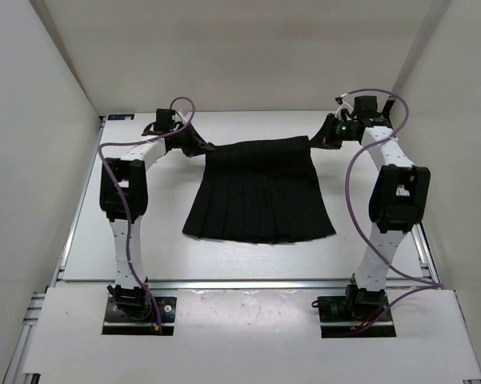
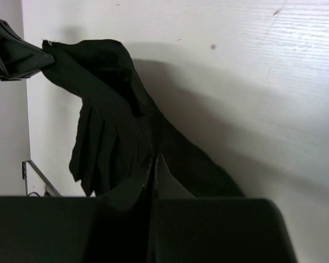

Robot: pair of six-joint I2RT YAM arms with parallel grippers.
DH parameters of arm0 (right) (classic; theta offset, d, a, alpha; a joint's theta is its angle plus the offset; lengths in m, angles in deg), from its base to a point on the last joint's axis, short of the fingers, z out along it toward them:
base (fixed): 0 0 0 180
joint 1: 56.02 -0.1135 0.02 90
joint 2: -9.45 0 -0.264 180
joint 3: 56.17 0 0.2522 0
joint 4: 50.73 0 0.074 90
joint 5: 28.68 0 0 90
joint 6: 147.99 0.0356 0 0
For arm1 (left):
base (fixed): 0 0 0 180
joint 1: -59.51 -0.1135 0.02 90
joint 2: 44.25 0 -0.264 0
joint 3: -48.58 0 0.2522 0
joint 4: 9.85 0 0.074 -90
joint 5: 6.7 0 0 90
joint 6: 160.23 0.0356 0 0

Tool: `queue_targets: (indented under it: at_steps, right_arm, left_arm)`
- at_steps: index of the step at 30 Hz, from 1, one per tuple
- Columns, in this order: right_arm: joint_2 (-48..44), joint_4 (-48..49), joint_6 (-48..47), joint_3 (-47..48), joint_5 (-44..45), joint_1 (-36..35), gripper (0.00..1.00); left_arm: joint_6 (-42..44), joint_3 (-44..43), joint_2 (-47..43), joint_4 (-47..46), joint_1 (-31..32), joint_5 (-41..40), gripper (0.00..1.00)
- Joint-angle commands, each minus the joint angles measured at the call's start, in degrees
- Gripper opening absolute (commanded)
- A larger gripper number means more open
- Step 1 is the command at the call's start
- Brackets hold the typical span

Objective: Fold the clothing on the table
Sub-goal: Fold the skirt

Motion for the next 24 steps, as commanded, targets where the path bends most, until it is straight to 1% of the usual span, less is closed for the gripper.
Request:
queue_targets:
  at_steps: [1,4,6,7,11,12,14,16,17,18,19,21,24]
  right_arm:
    - [3.7,3.2,1.4,7.4,5.1,3.5,0.00]
    - [6.0,3.7,1.2,9.1,8.2,2.4,0.00]
    - [7.0,3.2,1.0,9.9,9.4,2.1,0.01]
    - [7.4,3.1,1.2,10.5,9.6,1.7,0.00]
    - [6.1,-0.8,0.8,10.1,10.9,1.9,0.00]
    - [5.2,-1.2,0.3,8.7,11.3,2.0,0.00]
    - [0.5,-1.4,0.2,4.4,10.8,1.9,0.00]
    - [-3.7,-0.5,-0.3,-2.2,11.6,1.7,0.00]
    - [-6.9,-0.3,-0.5,-3.8,11.9,1.4,0.00]
    - [-7.9,0.0,-0.5,-7.3,12.4,1.5,0.00]
    - [-14.3,-0.4,-0.5,-13.6,12.2,1.6,0.00]
    - [-19.8,-1.1,-0.4,-18.3,12.4,1.9,0.00]
    - [-25.2,-3.9,-1.3,-25.2,13.2,2.3,0.01]
  left_arm:
    - [-1.9,-6.9,1.4,-3.1,-4.5,-6.6,0.00]
    - [-3.3,-9.8,4.1,-4.7,-4.2,-6.4,0.00]
    - [-4.3,-10.8,5.5,-5.3,-4.7,-4.9,0.00]
    - [-4.6,-10.8,5.6,-5.7,-4.9,-4.2,0.00]
    - [-4.0,-5.6,1.3,-7.3,-5.0,-0.1,0.00]
    - [-4.0,-2.8,-1.0,-7.3,-4.6,0.8,0.00]
    - [-3.0,2.3,-5.4,-8.3,-4.4,1.5,0.00]
    - [-2.1,10.6,-11.6,-8.7,-4.5,2.2,0.00]
    - [-1.9,13.1,-12.9,-10.5,-4.6,3.2,0.00]
    - [-3.4,18.6,-16.0,-11.7,-4.9,4.7,0.00]
    - [-6.5,28.1,-20.7,-16.6,-5.8,6.2,0.00]
    - [-7.9,34.1,-26.3,-19.9,-6.3,7.8,0.00]
    - [-7.3,40.1,-32.0,-18.5,-6.6,10.1,0.00]
